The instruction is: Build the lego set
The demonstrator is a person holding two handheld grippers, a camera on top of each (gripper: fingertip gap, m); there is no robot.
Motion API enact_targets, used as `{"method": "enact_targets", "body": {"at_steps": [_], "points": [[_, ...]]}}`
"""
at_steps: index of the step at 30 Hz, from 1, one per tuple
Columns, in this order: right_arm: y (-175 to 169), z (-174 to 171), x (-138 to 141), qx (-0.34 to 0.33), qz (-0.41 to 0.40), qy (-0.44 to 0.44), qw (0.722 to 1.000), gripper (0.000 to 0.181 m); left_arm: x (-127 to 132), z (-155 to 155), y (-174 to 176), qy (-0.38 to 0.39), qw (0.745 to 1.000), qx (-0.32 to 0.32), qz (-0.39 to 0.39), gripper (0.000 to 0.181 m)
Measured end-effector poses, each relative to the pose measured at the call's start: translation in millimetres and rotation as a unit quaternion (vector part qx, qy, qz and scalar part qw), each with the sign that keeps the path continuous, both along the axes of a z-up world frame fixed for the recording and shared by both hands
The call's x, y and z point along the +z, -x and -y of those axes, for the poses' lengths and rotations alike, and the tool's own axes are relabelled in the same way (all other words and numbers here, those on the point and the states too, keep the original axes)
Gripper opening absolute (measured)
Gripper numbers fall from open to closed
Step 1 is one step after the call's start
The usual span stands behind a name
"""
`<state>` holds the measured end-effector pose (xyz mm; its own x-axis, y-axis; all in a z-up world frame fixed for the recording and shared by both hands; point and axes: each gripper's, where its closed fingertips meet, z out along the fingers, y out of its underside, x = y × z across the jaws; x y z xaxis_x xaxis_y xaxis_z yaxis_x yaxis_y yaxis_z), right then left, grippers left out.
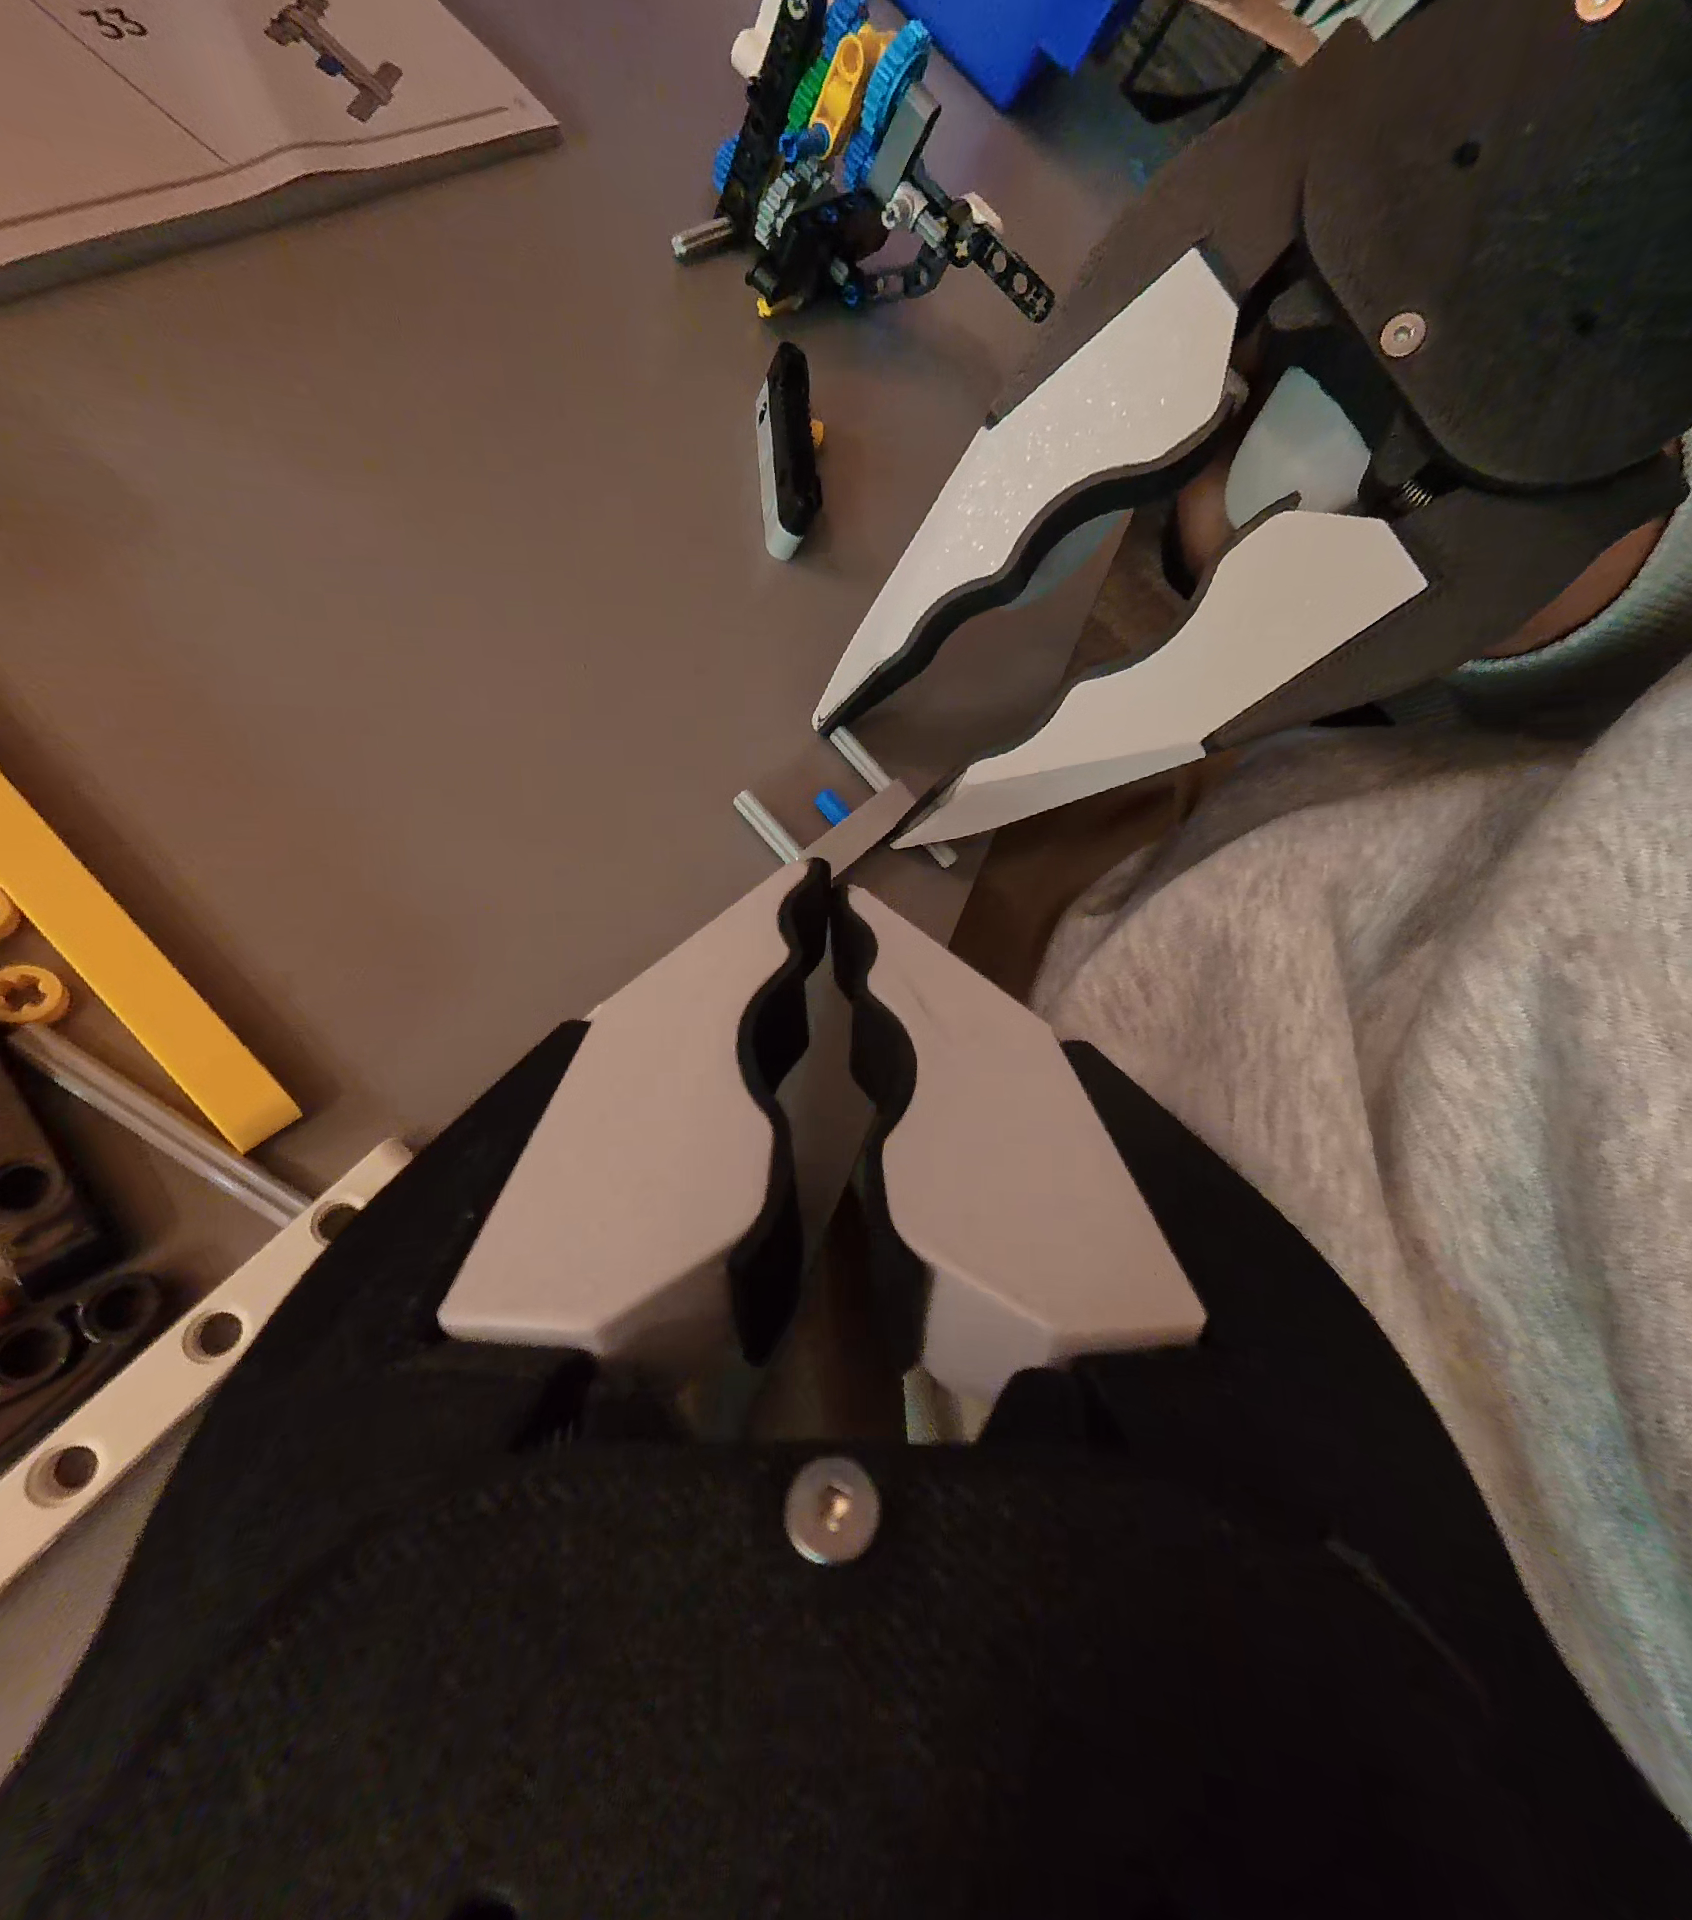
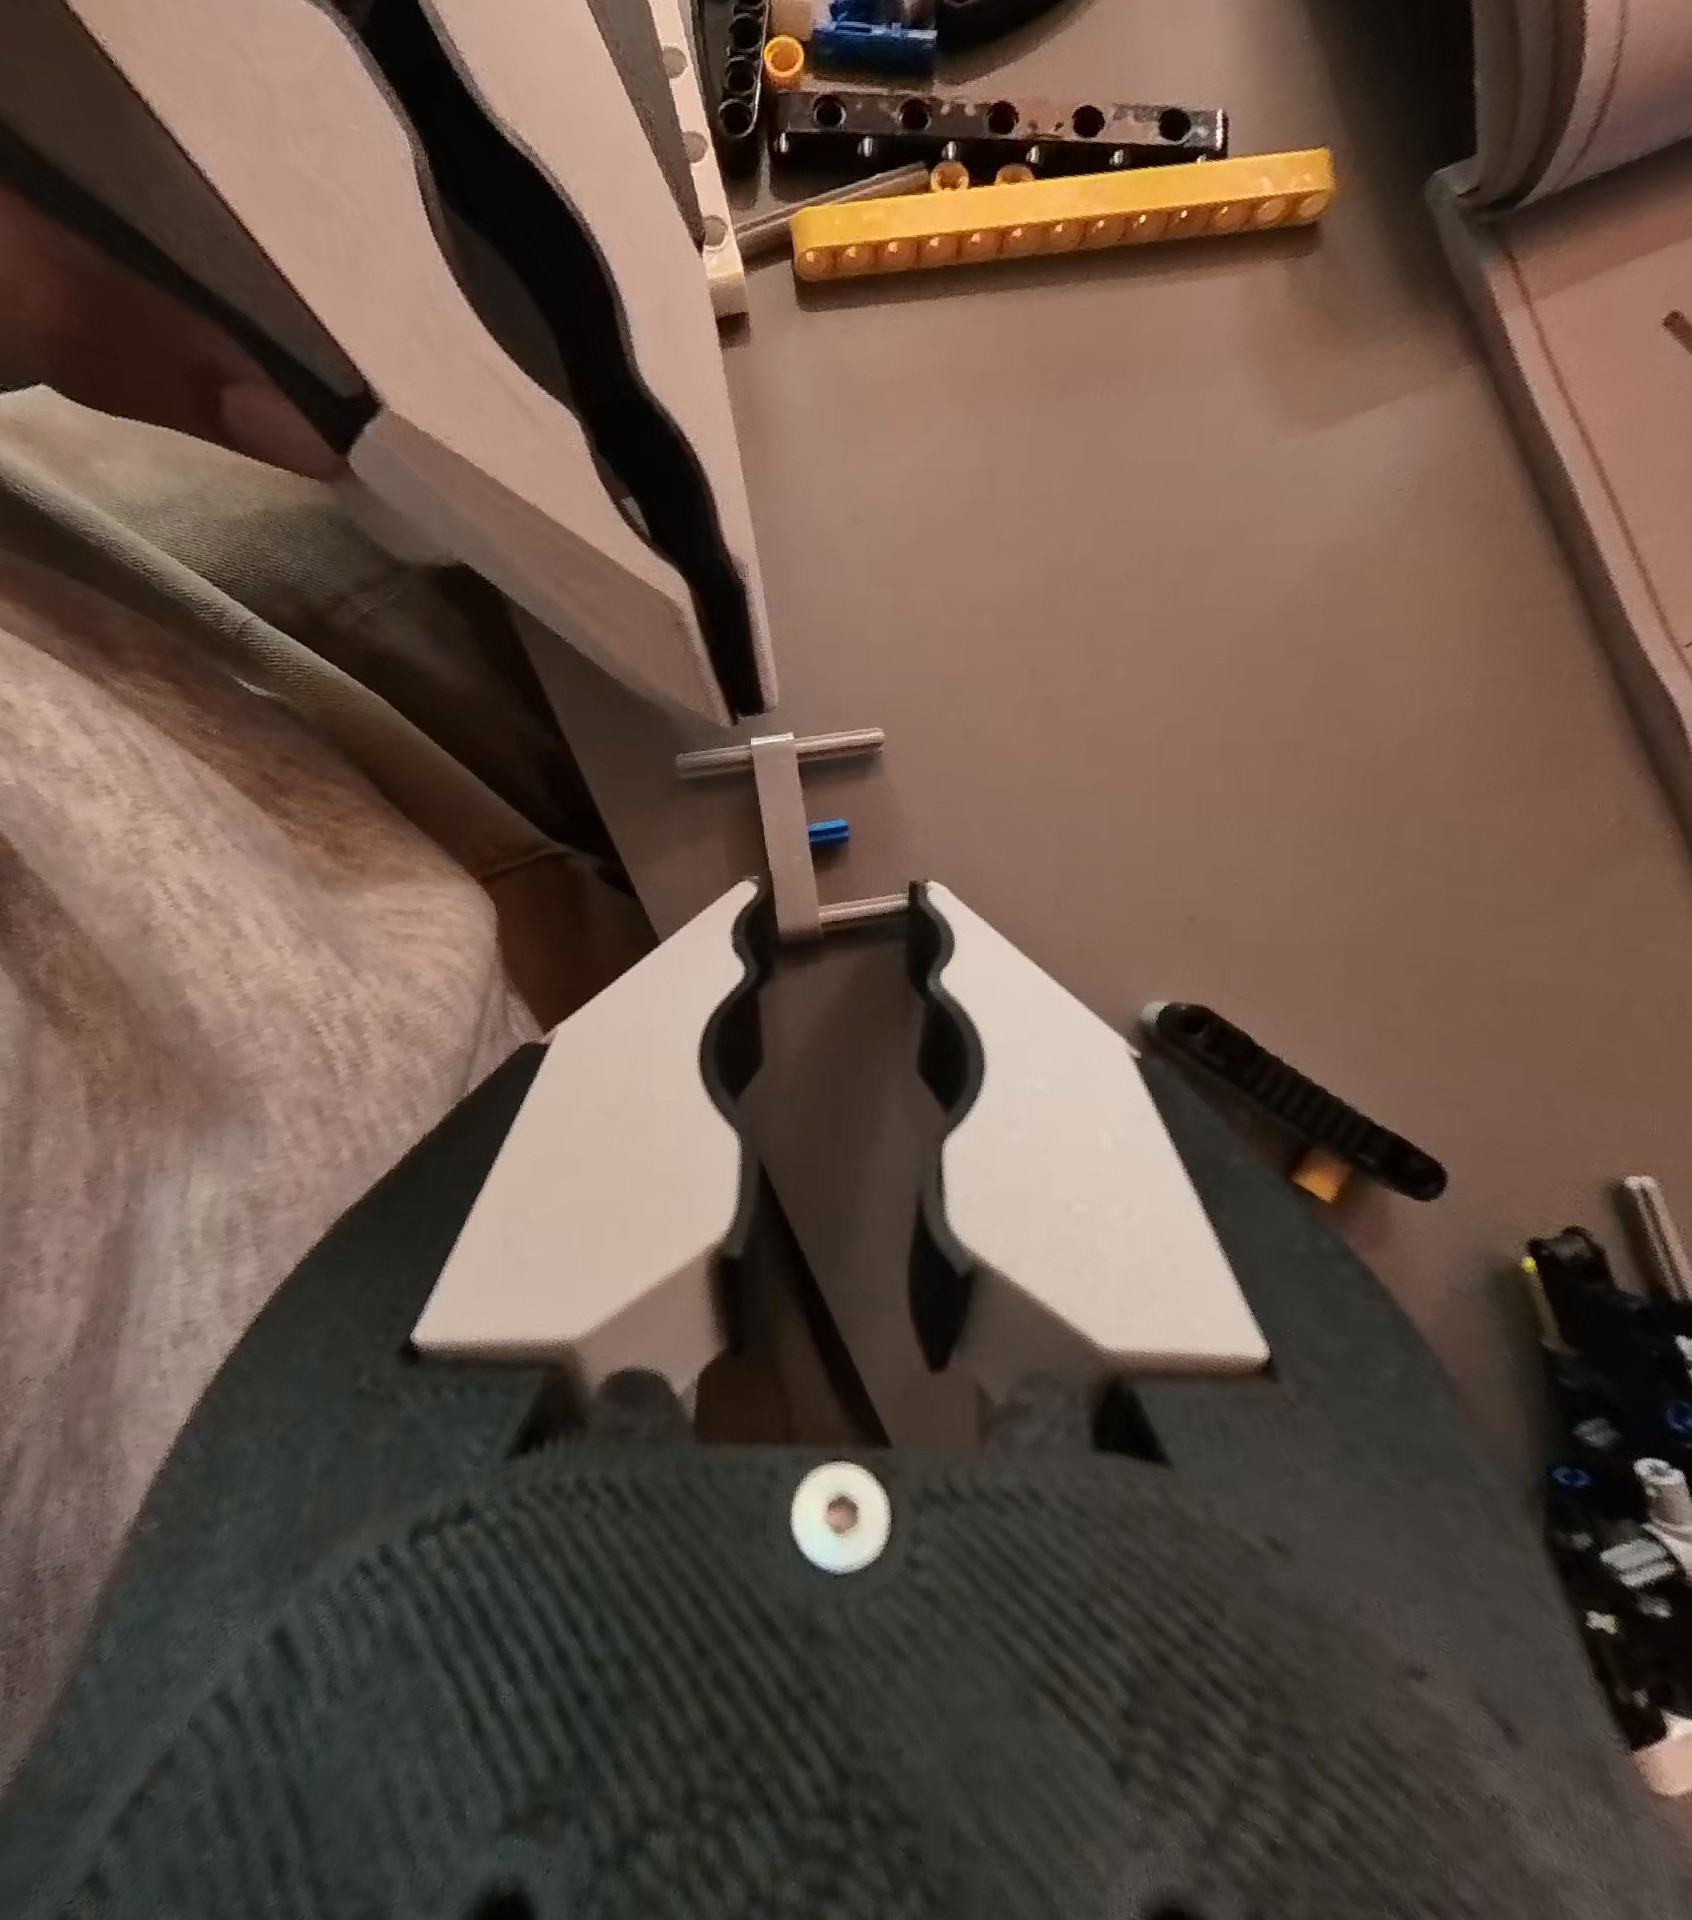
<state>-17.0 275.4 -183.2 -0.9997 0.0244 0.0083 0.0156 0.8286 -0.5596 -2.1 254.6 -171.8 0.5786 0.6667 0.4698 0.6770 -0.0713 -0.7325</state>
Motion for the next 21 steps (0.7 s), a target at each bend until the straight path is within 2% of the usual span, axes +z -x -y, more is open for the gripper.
{"method": "enact_targets", "body": {"at_steps": [21], "points": [[-1.1, -1.3, -0.8, 0.000, -0.005, -0.005, 1.000, 0.025, -0.6, 0.0, 1.1, 0.003, 1.000, 0.005, 0.003, 0.000]]}}
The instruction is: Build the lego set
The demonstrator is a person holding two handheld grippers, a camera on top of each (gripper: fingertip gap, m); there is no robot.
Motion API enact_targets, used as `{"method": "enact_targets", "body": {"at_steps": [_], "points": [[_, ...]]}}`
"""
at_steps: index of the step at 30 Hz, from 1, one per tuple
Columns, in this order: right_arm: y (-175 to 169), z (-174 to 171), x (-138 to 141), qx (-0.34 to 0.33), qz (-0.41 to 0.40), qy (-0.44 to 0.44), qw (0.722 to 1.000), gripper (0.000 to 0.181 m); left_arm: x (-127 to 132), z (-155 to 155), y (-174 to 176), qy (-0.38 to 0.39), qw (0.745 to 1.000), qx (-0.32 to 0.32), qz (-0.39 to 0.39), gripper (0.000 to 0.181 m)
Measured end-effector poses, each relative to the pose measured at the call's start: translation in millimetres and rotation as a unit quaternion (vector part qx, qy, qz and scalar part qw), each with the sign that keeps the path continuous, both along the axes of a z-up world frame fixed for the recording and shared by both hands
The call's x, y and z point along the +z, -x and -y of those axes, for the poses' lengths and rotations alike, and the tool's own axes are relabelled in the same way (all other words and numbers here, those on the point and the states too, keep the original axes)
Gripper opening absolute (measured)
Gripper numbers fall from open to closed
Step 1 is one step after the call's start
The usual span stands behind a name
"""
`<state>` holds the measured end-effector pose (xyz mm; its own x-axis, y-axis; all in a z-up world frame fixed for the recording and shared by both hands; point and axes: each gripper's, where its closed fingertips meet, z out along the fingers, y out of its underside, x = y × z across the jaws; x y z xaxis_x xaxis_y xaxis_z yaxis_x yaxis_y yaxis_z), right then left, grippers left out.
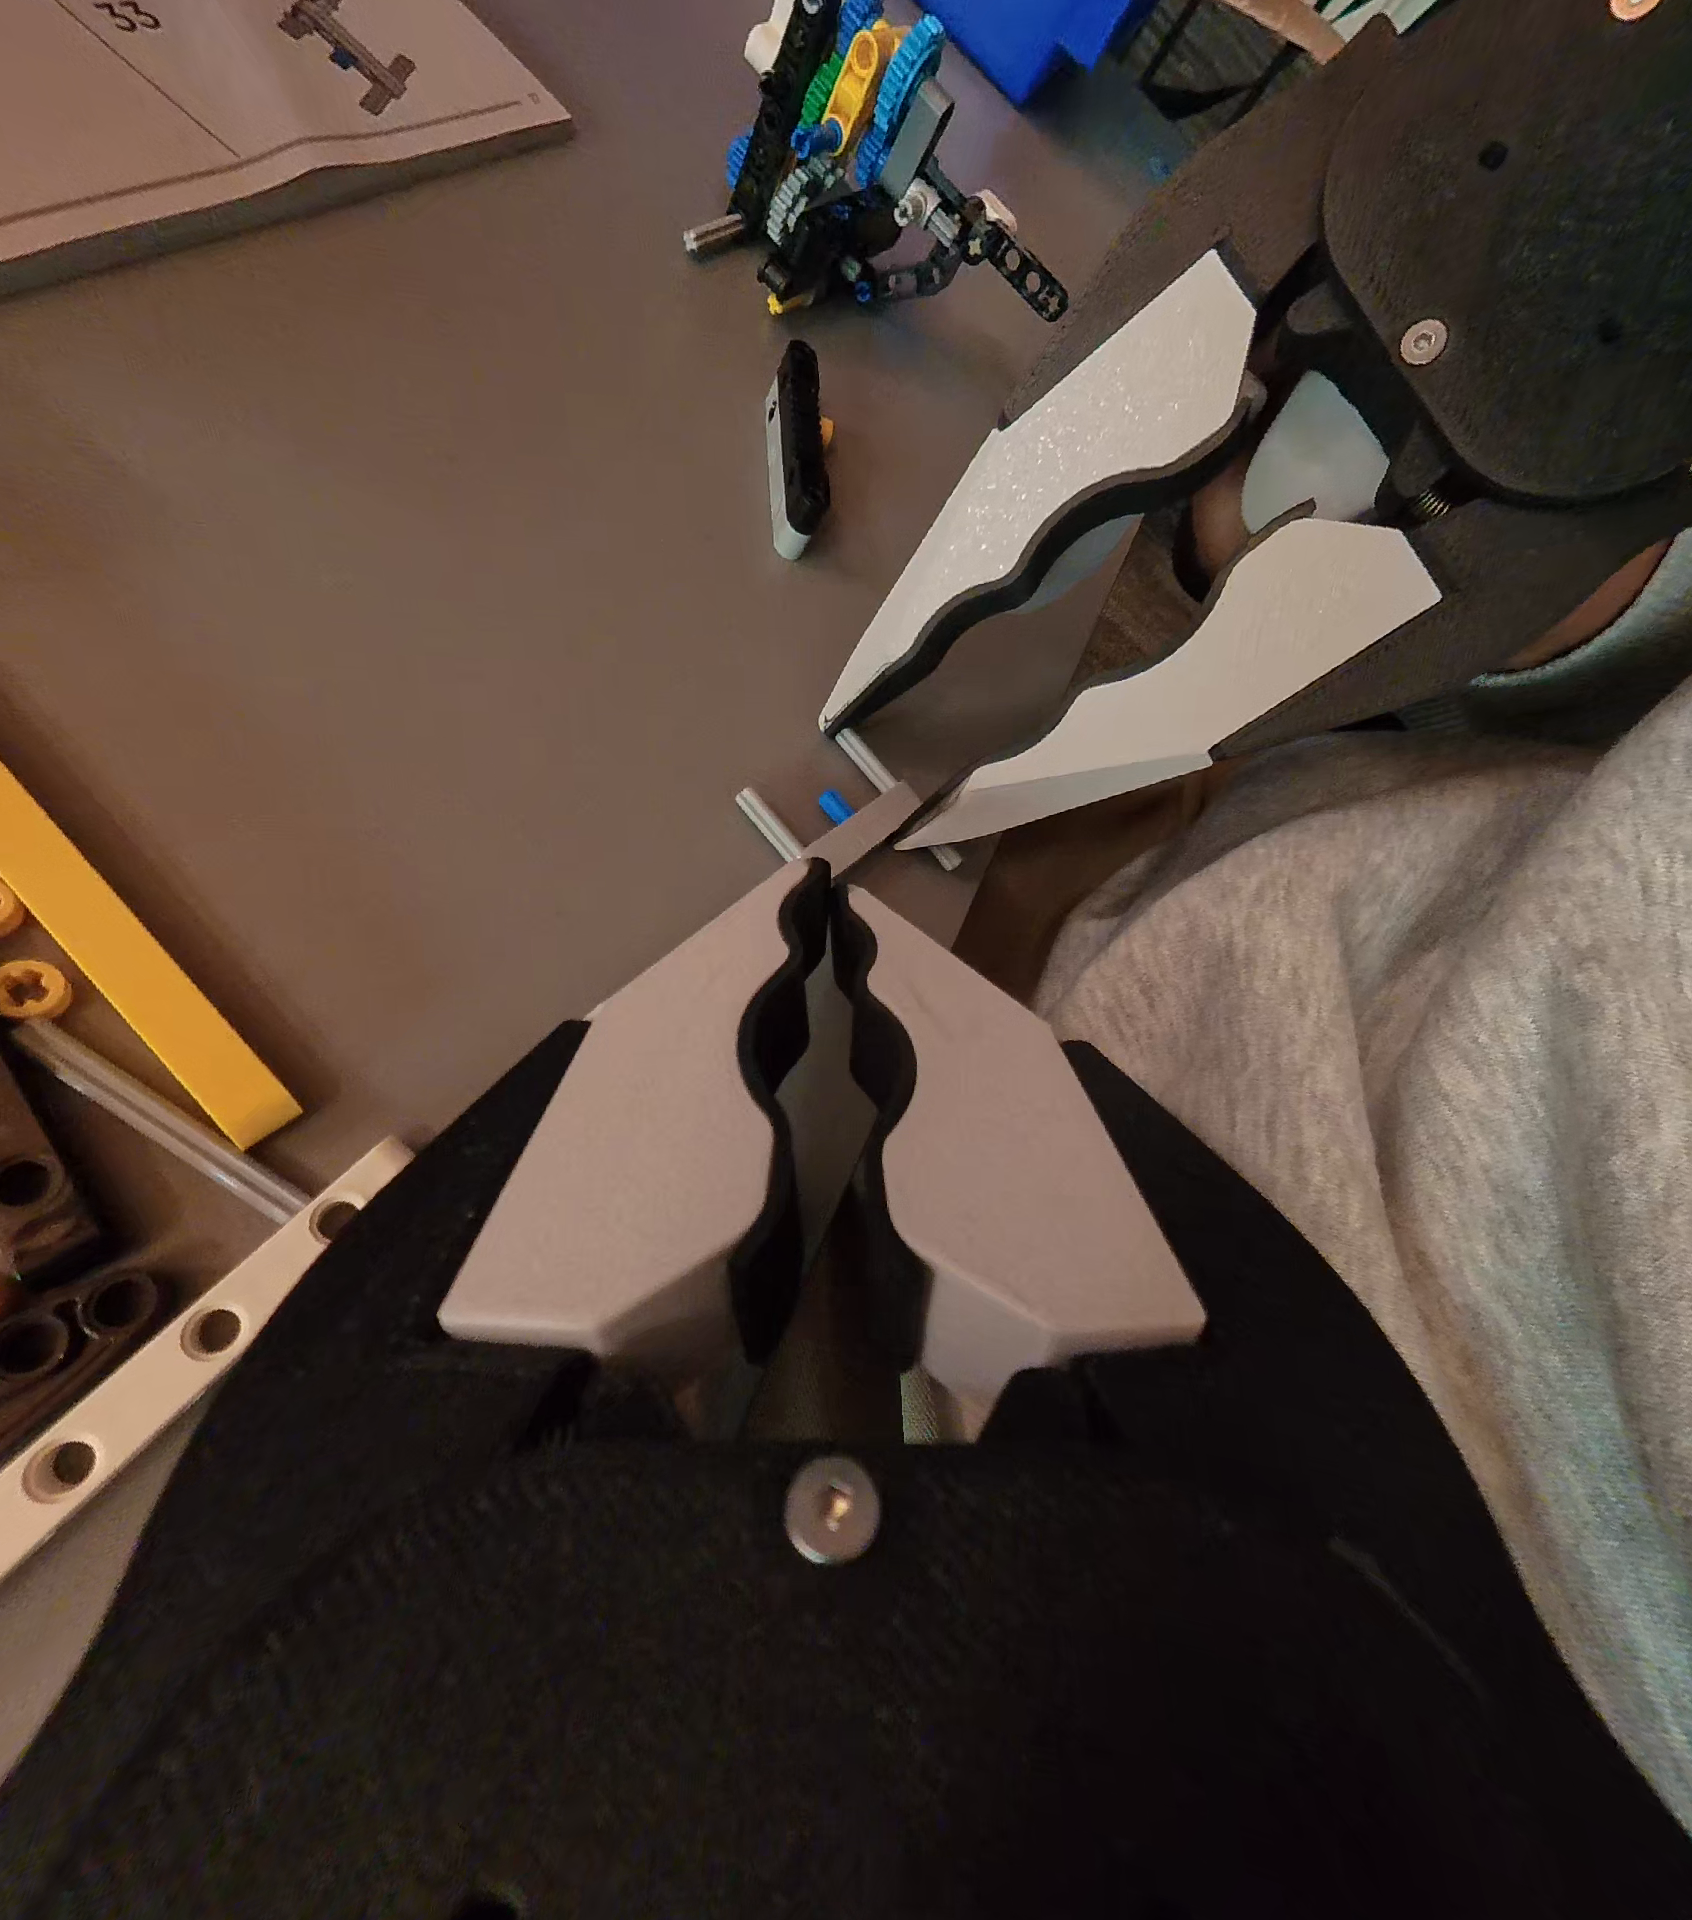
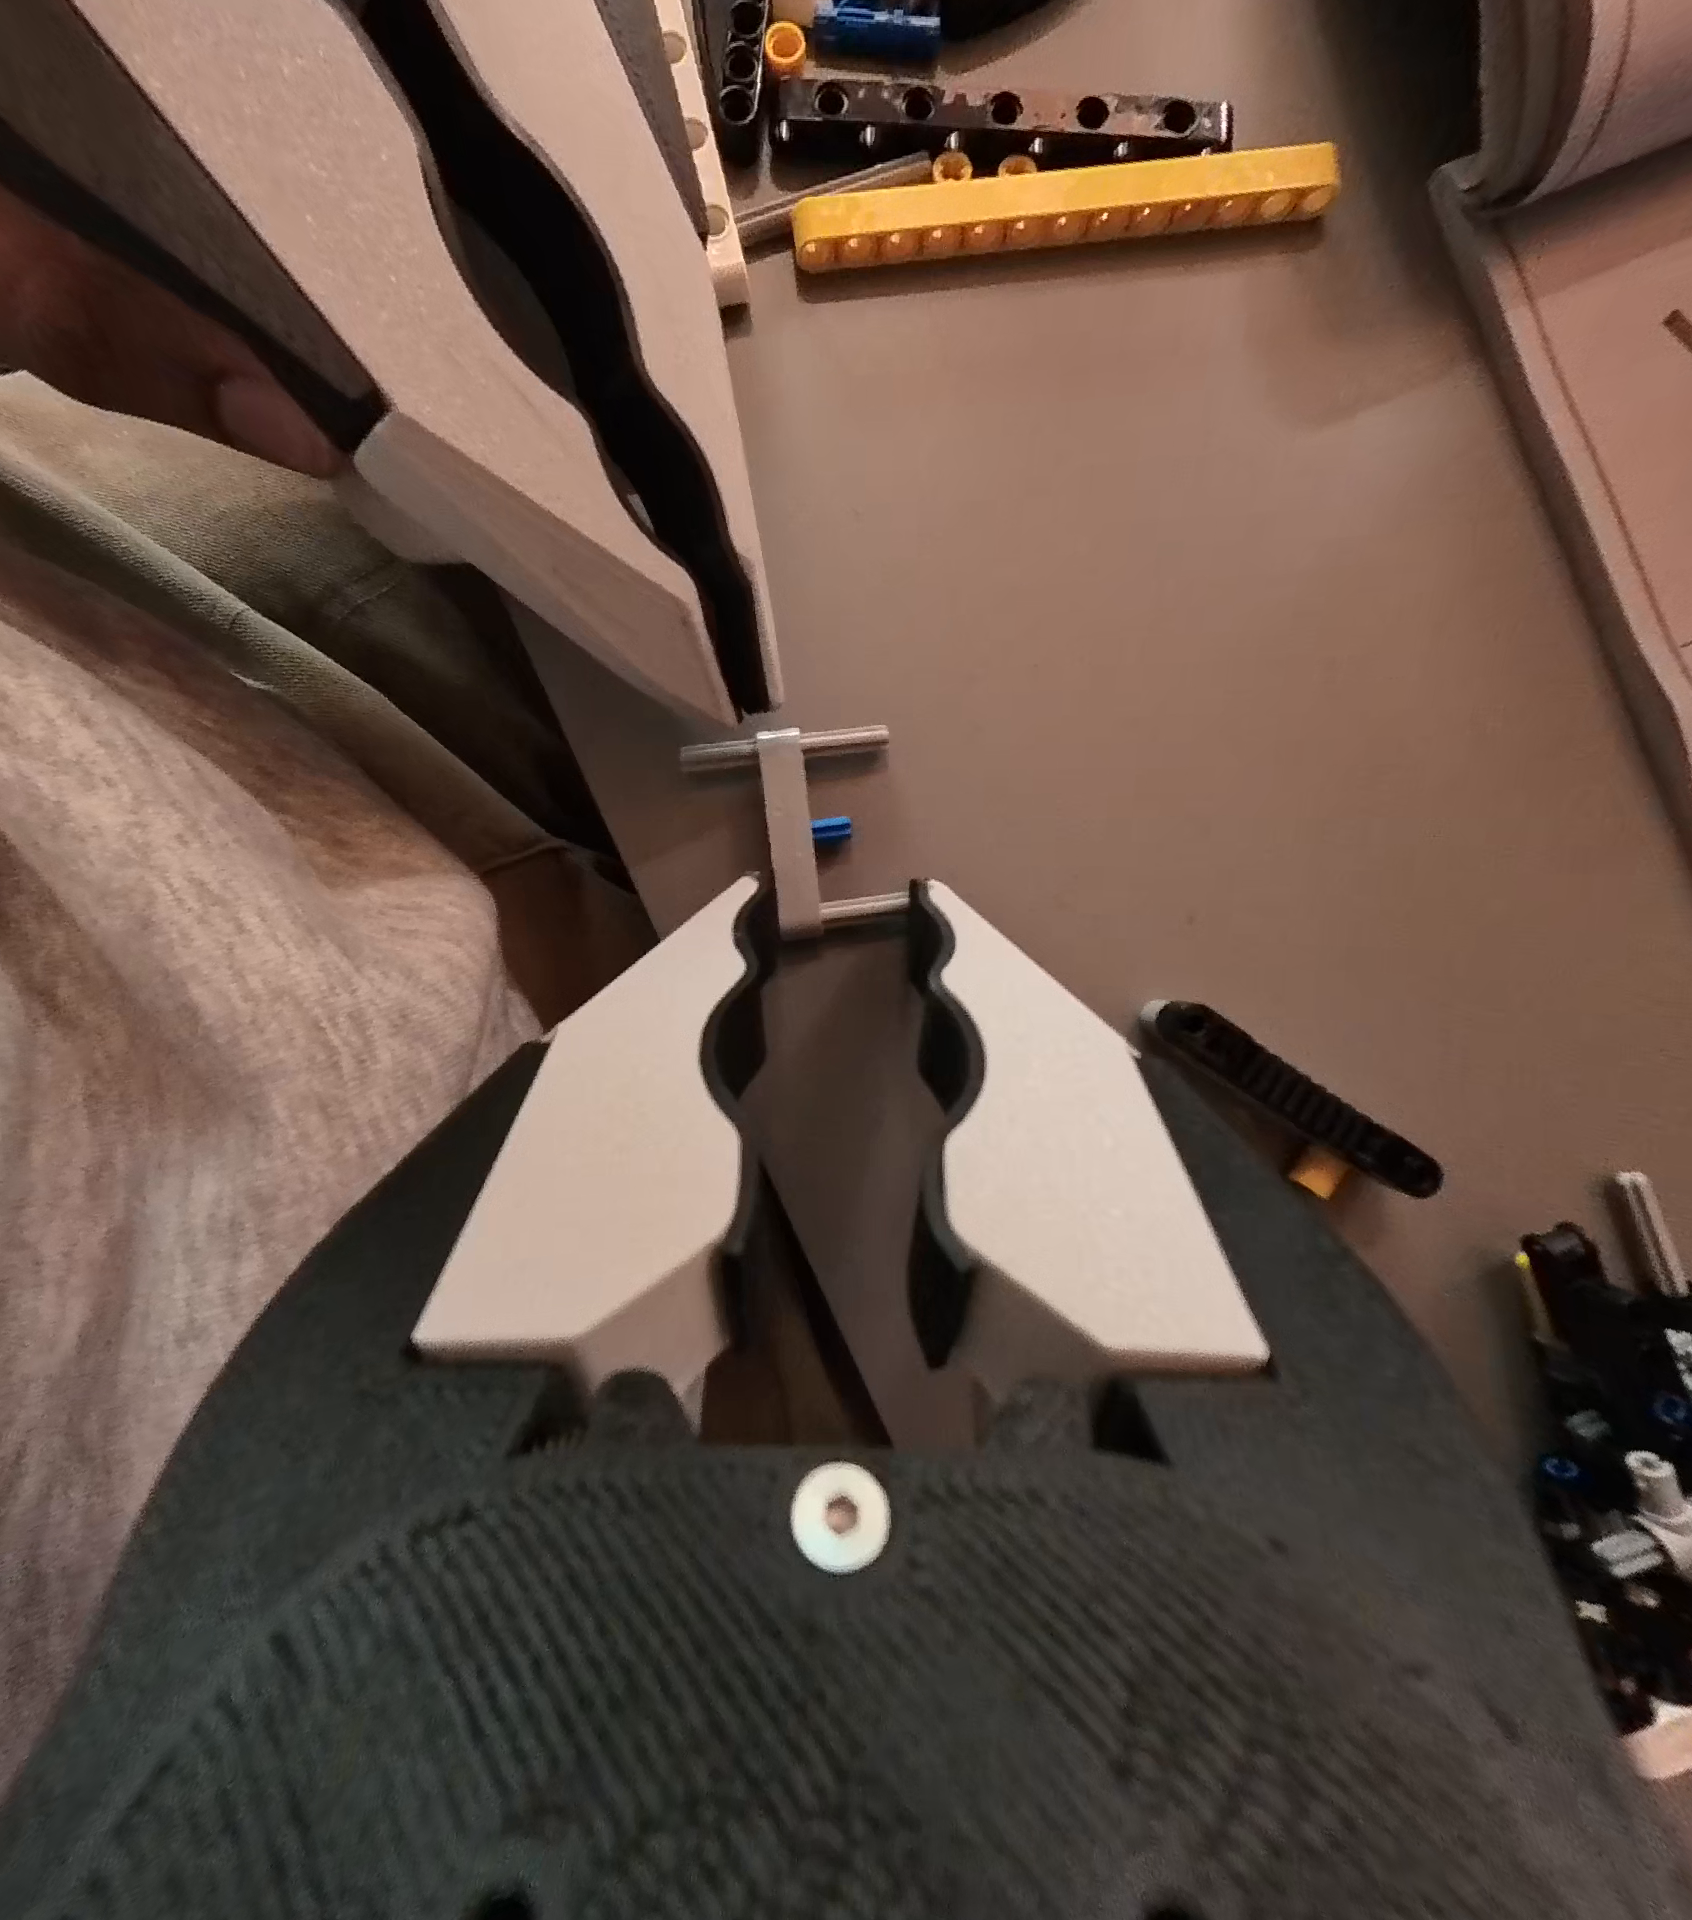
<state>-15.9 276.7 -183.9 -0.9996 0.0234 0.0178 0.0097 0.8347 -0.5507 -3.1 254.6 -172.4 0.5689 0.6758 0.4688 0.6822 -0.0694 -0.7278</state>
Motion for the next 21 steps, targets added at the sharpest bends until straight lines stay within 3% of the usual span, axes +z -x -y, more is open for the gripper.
{"method": "enact_targets", "body": {"at_steps": [21], "points": [[0.5, -0.6, -1.0, 0.000, -0.002, 0.000, 1.000, 0.025, 0.0, -0.4, 0.5, -0.001, 1.000, 0.003, 0.001, 0.000]]}}
